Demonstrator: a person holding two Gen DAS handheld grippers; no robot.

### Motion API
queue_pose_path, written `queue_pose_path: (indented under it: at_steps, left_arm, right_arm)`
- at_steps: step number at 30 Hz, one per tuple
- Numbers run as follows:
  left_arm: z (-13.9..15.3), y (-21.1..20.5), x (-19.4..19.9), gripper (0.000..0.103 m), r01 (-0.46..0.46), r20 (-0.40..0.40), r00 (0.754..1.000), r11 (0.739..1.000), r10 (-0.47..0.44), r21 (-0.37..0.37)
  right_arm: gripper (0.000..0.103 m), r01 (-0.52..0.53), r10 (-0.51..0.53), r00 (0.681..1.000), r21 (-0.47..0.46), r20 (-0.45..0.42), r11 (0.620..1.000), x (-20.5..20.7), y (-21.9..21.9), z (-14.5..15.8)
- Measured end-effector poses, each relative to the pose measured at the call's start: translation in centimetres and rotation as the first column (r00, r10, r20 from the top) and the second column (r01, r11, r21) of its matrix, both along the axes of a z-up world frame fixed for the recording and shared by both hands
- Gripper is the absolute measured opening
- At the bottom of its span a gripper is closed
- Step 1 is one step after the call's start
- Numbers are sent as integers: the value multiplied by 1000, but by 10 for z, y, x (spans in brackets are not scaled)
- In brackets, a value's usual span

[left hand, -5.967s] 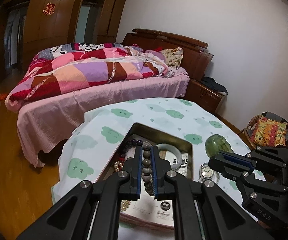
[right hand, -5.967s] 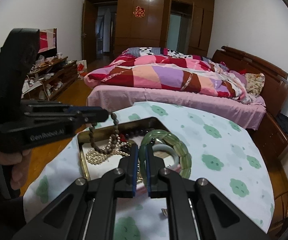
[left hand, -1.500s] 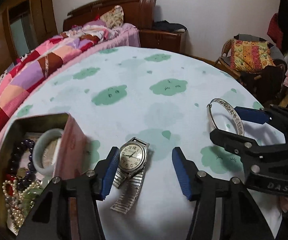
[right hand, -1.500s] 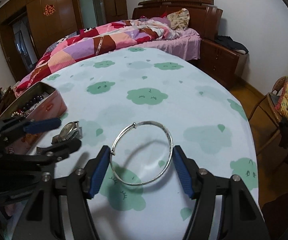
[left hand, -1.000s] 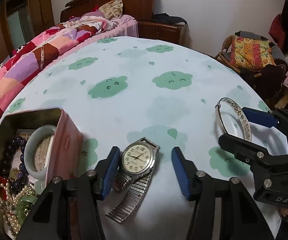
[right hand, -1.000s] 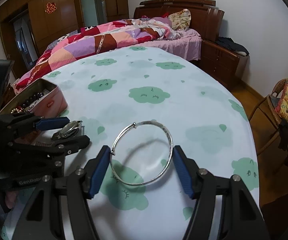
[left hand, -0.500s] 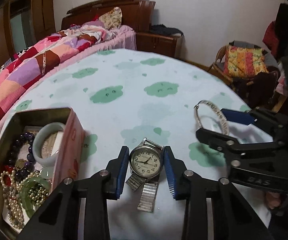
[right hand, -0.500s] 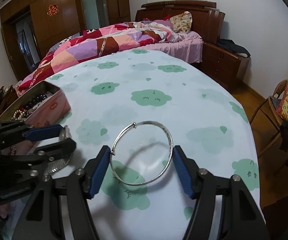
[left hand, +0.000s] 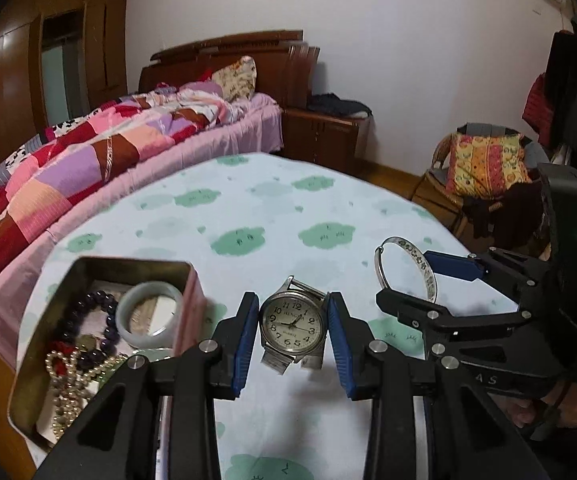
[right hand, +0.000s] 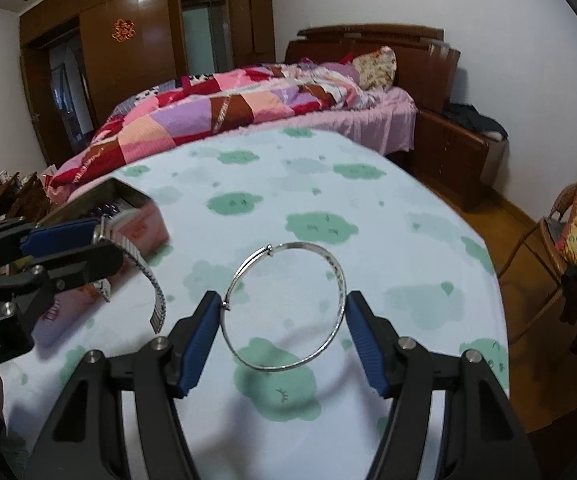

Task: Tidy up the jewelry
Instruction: 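Carry the watch and silver bangle with both tools over the tin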

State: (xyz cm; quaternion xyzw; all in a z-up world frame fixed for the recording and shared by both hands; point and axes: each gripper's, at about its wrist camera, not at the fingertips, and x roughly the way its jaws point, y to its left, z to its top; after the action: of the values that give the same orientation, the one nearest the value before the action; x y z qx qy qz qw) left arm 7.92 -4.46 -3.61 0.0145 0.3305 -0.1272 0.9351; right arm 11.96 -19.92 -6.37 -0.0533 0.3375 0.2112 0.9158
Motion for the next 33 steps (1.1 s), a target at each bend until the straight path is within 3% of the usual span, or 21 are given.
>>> queue_pose_path:
  at_steps: [15, 33]
  left_arm:
    - [36, 34, -16, 36, -78, 101, 991, 996, 82, -47]
    - [40, 90, -25, 36, -218, 108, 969, 974, 224, -68]
  right_arm:
    - [66, -68, 62, 992, 50, 109, 996, -17, 22, 41]
    - [66, -194, 185, 968, 38, 170, 980, -17, 76, 61]
